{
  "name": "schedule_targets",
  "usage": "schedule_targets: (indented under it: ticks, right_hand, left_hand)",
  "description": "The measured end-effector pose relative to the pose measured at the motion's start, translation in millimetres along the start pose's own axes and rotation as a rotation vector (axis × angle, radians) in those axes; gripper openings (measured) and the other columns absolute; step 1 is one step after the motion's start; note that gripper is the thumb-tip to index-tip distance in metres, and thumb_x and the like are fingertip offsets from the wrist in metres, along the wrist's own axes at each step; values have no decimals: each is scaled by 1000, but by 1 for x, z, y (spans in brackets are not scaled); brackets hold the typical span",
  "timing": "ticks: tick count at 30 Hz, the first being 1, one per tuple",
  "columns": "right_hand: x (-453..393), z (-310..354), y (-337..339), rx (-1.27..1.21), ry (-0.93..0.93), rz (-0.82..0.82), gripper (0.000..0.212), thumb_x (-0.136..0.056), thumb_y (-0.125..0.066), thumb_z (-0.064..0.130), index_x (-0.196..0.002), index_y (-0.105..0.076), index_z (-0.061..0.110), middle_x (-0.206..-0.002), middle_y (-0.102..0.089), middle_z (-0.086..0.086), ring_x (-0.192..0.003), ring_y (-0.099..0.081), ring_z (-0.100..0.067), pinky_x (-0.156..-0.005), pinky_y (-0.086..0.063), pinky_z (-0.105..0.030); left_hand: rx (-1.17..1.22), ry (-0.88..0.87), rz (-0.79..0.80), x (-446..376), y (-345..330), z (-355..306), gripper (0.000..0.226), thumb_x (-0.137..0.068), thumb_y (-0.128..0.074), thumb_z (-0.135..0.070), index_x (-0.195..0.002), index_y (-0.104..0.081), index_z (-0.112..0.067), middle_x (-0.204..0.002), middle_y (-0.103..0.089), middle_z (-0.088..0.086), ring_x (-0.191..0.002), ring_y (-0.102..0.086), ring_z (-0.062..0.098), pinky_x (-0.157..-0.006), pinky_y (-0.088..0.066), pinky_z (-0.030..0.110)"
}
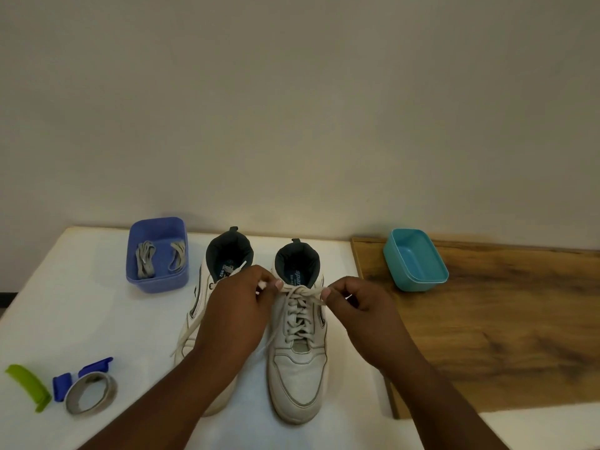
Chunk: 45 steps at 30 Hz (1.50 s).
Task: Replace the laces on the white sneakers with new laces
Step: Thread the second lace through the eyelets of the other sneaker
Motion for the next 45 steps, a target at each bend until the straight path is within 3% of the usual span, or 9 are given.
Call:
schedule_targets:
  ticks: [3,6,13,17,23,26,31,38,45]
  right_hand:
    - [4,-5,-6,-84,-140,250,41,-100,-60,41,-75,-68,10,-60,-55,6,-55,-48,-4,-56,-42,-21]
    - [7,-15,-9,225,-146,397,58,-98,-59,53,-56,-52,13,-51,-40,2,-48,-38,-7,-54,-36,-27]
    - [5,-20,-4,305,-192,368,67,-93,-49,71,-52,-44,19,-49,-37,0,-46,-34,-12,-58,-37,-34]
    - [6,-24,-9,285,-179,389,62,-100,-39,65,-61,-48,18,-59,-45,-2,-53,-42,-11,-63,-41,-34]
    - [2,-31,-6,534,-136,358,55,-105,-36,56,-62,-46,24,-63,-47,4,-57,-45,-9,-58,-35,-26]
    - [0,-37,-9,617,-168,380,53,-105,-31,59,-67,-49,26,-67,-50,5,-61,-47,-8,-57,-34,-24]
    - [-1,-40,-7,682,-191,388,53,-106,-29,58,-69,-49,25,-69,-51,5,-61,-48,-8,-56,-34,-24]
    - [4,-43,-16,640,-180,382,53,-106,-30,56,-72,-54,24,-69,-54,3,-61,-50,-9,-58,-39,-25]
    - [2,-32,-2,757,-178,332,56,-105,-28,60,-68,-49,24,-69,-51,3,-61,-49,-9,-57,-36,-25]
  left_hand:
    - [-37,-10,29,1,-2,2,5,-94,-64,-39,-92,-66,-35,-82,-63,-21,-77,-59,-6,-68,-37,10]
    - [-76,-42,29,2,-4,2,6,-94,-65,-35,-93,-68,-31,-87,-67,-17,-80,-61,0,-68,-38,13]
    - [-35,-87,52,-2,-9,8,33,-95,-51,-47,-111,-75,-30,-104,-72,-8,-92,-62,5,-85,-39,21]
    - [-82,-118,46,-3,-6,6,15,-98,-59,-34,-97,-74,-31,-89,-69,-12,-79,-60,3,-74,-40,17]
    - [-164,-200,20,-5,-3,4,26,-93,-49,-31,-92,-73,-20,-84,-65,-2,-74,-61,15,-71,-54,36]
    - [-238,-223,19,-6,-3,4,10,-90,-64,-19,-88,-73,-17,-80,-65,-1,-72,-61,18,-66,-55,39]
    - [-247,-184,-9,-10,-5,12,14,-83,-71,-6,-81,-71,-20,-75,-58,-4,-69,-58,17,-61,-51,34]
    - [-159,-259,54,-4,-1,0,29,-86,-51,-29,-102,-75,-23,-87,-65,-2,-78,-62,15,-70,-54,34]
    - [-274,-264,33,-15,-6,14,15,-83,-71,-4,-89,-74,-18,-77,-51,-6,-74,-59,19,-62,-50,32]
Point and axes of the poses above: each hand's wrist, its own x-axis away from the middle knuckle, its own y-axis out of the back of the hand, z = x × y, the point moved 2 cm from there along -x, towards the middle knuckle
